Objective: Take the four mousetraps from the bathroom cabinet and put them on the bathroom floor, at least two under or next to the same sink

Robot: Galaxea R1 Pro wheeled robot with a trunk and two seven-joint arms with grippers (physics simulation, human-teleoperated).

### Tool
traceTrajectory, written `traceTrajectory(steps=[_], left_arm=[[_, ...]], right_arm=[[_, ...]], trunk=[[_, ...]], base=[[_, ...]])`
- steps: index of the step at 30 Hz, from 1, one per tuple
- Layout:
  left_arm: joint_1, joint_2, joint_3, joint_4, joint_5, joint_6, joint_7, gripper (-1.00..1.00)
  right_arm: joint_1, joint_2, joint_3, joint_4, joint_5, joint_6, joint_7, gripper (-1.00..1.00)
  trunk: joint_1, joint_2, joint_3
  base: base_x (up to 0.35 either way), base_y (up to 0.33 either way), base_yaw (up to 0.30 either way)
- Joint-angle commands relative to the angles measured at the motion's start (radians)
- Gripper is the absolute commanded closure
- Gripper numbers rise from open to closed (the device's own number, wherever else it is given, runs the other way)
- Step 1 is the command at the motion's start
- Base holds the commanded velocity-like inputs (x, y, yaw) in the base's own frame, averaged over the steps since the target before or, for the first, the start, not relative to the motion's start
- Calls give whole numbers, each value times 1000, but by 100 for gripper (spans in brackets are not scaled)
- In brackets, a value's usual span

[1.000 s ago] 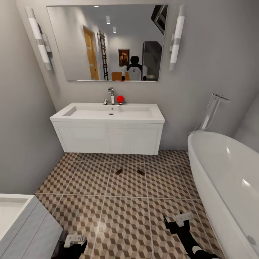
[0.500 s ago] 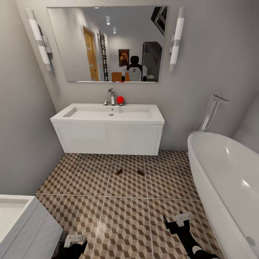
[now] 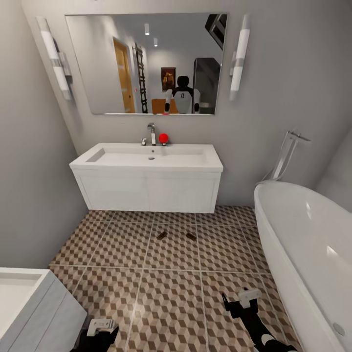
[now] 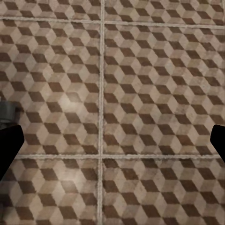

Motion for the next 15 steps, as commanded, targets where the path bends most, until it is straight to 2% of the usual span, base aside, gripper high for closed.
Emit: traceTrajectory(steps=[1,15], left_arm=[[-2,0,1,4,4,-6,-5,-100],[-2,0,2,4,4,-6,-5,-100]], right_arm=[[-1,0,0,1,3,-3,1,-100],[-1,0,0,1,3,-3,1,-100]], trunk=[[-4,7,2],[-58,105,46]], base=[[0,0,0],[0,0,0]])
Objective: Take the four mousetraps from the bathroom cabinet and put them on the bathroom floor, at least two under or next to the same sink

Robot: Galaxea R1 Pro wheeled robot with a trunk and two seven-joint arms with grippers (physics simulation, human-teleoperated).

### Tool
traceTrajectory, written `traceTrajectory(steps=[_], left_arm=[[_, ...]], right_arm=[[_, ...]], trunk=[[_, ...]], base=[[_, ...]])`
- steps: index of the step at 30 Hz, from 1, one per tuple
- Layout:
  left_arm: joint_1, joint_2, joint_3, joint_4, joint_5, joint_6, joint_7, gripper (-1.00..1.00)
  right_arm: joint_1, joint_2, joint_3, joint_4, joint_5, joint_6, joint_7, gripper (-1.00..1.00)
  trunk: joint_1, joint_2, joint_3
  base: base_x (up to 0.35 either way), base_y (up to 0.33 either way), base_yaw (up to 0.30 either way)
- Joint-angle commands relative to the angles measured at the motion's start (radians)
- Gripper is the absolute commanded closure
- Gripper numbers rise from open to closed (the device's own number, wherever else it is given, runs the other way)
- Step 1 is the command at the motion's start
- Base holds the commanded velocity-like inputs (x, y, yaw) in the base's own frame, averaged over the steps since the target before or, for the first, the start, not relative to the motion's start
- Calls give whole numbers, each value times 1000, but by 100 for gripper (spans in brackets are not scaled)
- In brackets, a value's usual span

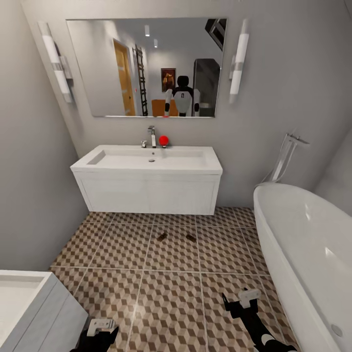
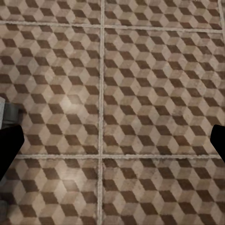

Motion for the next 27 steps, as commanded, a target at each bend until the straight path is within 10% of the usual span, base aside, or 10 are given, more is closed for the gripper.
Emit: traceTrajectory(steps=[1,27], left_arm=[[-2,0,1,4,4,-6,-5,-100],[-2,0,0,4,4,-6,-5,-100]], right_arm=[[-1,0,0,1,3,-3,1,-100],[-1,0,0,1,3,-3,0,-100]], trunk=[[0,0,-1],[0,0,-1]], base=[[0,0,0],[0,0,0]])
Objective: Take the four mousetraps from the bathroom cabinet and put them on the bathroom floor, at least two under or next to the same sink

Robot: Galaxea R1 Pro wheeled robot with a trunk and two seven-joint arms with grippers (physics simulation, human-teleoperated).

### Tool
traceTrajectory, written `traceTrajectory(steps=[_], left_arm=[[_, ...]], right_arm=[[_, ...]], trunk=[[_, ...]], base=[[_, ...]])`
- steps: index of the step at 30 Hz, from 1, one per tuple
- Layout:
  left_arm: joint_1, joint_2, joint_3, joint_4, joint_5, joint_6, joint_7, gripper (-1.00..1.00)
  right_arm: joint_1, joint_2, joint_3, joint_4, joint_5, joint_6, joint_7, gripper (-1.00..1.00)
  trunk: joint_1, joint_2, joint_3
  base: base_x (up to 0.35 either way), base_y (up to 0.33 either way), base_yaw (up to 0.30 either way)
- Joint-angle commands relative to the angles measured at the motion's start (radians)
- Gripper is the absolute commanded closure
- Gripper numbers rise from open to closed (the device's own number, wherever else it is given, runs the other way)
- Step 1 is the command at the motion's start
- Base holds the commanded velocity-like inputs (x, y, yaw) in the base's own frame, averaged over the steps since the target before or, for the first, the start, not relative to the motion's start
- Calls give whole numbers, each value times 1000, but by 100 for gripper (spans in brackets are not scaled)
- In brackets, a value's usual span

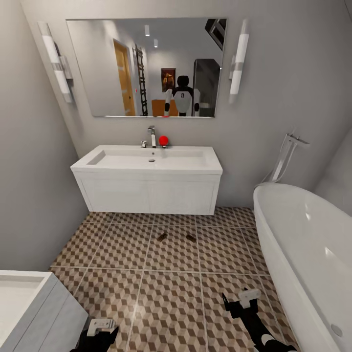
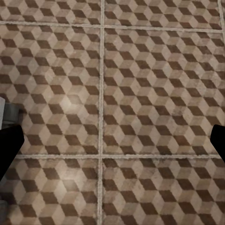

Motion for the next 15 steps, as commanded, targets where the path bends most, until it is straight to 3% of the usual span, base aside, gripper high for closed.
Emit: traceTrajectory(steps=[1,15], left_arm=[[-2,0,1,4,4,-6,-5,-100],[-2,-1,1,4,4,-6,-6,-100]], right_arm=[[-1,0,0,1,3,-3,1,-100],[-1,0,0,1,3,-3,1,-100]], trunk=[[0,-1,-1],[0,-1,-1]], base=[[0,0,0],[0,0,0]])
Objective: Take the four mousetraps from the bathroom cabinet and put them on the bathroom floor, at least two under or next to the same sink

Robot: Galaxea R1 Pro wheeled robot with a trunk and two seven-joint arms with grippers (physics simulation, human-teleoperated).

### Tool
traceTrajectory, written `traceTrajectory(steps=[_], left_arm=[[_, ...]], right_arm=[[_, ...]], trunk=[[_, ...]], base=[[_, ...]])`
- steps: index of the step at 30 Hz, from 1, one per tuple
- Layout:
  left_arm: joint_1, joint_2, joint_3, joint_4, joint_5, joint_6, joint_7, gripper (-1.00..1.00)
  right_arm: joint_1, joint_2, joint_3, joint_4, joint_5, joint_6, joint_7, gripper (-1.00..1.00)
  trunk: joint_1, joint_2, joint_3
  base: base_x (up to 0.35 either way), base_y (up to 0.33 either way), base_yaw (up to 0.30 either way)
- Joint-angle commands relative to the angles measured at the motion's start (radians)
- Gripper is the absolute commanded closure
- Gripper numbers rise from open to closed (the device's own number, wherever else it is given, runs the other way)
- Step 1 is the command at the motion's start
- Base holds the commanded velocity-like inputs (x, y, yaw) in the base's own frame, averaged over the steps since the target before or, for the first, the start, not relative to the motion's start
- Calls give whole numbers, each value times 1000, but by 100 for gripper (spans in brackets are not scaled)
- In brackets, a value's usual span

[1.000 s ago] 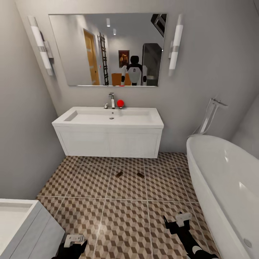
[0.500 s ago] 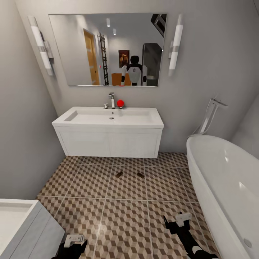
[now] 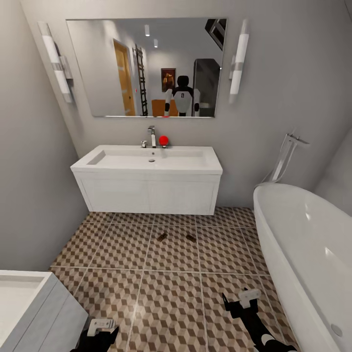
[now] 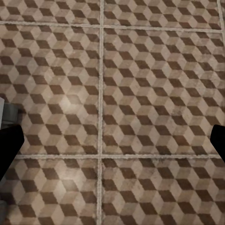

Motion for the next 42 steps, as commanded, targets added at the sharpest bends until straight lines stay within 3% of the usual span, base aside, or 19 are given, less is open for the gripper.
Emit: traceTrajectory(steps=[1,13,42], left_arm=[[-2,0,1,4,4,-6,-6,-100],[-2,0,1,4,4,-5,-6,-100],[-2,0,1,4,4,-4,-6,-100]], right_arm=[[-1,0,0,1,3,-3,1,-100],[-1,0,0,1,3,-3,1,-100],[-1,0,0,1,3,-3,1,-100]], trunk=[[0,-1,-1],[0,-1,-1],[0,-1,-1]], base=[[9,0,0],[3,0,0],[-321,0,0]])
